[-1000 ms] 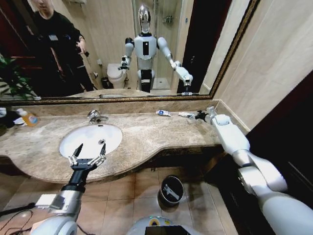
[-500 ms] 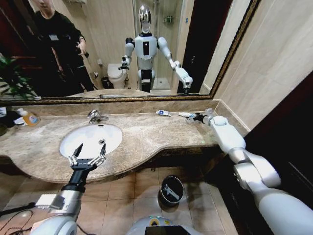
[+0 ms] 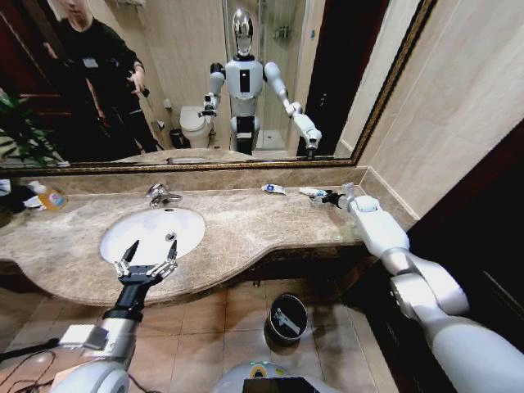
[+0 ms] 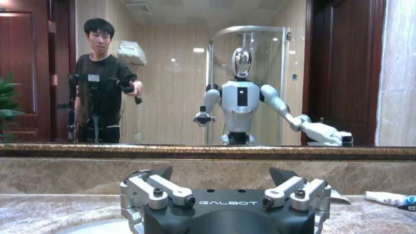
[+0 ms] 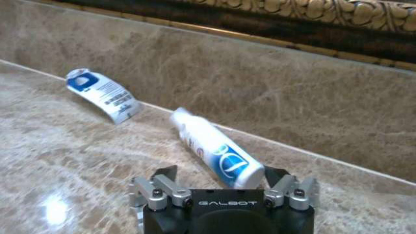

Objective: Pick up the trash from the sink and place it in the trash bin.

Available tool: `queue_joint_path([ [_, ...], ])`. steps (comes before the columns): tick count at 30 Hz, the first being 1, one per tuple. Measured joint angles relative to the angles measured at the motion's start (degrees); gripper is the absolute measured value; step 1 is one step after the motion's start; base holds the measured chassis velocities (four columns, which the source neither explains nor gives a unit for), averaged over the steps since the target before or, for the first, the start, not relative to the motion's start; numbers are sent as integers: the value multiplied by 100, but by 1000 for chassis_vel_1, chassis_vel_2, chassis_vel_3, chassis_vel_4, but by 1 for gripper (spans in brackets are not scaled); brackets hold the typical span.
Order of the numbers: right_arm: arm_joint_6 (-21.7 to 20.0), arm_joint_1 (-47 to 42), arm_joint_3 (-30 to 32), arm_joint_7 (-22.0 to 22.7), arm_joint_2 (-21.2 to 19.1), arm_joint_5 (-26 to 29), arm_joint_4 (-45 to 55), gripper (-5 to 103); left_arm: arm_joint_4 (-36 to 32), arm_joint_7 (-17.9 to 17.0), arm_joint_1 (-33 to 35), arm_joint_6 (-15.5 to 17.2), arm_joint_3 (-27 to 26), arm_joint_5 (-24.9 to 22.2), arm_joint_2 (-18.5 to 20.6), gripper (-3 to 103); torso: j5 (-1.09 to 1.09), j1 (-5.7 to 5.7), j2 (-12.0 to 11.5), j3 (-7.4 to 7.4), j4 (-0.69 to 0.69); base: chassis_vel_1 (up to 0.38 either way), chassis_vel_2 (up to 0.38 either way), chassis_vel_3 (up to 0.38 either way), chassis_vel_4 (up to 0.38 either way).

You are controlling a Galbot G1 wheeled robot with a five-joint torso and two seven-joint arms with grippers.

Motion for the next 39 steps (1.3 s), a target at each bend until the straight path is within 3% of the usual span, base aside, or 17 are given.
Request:
queue_joint_path([
  [7, -82, -478, 7, 183, -150, 237, 726, 57, 0, 0, 0, 0, 0, 0, 0, 100, 0, 0, 0, 0, 0, 0, 0, 0, 0],
  [9, -111, -530, 6, 252, -154, 278, 807, 57, 0, 0, 0, 0, 0, 0, 0, 100, -2, 0, 0, 0, 0, 0, 0, 0, 0],
  [10, -121, -575, 4, 338, -145, 300, 850, 47, 0, 0, 0, 0, 0, 0, 0, 100, -1, 0, 0, 0, 0, 0, 0, 0, 0],
  [12, -124, -596, 5, 388, -127, 306, 862, 47, 0, 0, 0, 0, 0, 0, 0, 100, -1, 0, 0, 0, 0, 0, 0, 0, 0],
  [15, -125, -655, 14, 600, -37, 334, 892, 33, 0, 0, 0, 0, 0, 0, -1, 100, -4, -1, 1, -1, -2, 0, 0, 0, 0],
  [21, -125, -707, 31, 795, 33, 404, 942, 29, 0, 0, 0, 0, 0, 0, 0, 100, -3, -2, 1, -1, -3, 0, 0, 0, 0],
  [26, -203, -963, 64, 1123, -19, 750, 1398, 29, 0, 0, 0, 0, 0, 0, -1, 100, 3, 2, 0, 1, 5, 0, 0, 0, 0],
  [33, -511, -1851, 160, 1569, -512, 1365, 2954, 29, 0, 0, 0, 0, 0, 0, 0, 100, 1, 1, 0, 0, 1, 0, 0, 0, 0],
  [39, -532, -2504, 350, 1708, -917, 1524, 3861, 29, 0, 1, 0, 0, 0, 0, 0, 100, 0, -1, 0, 0, 0, 0, 0, 0, 0],
])
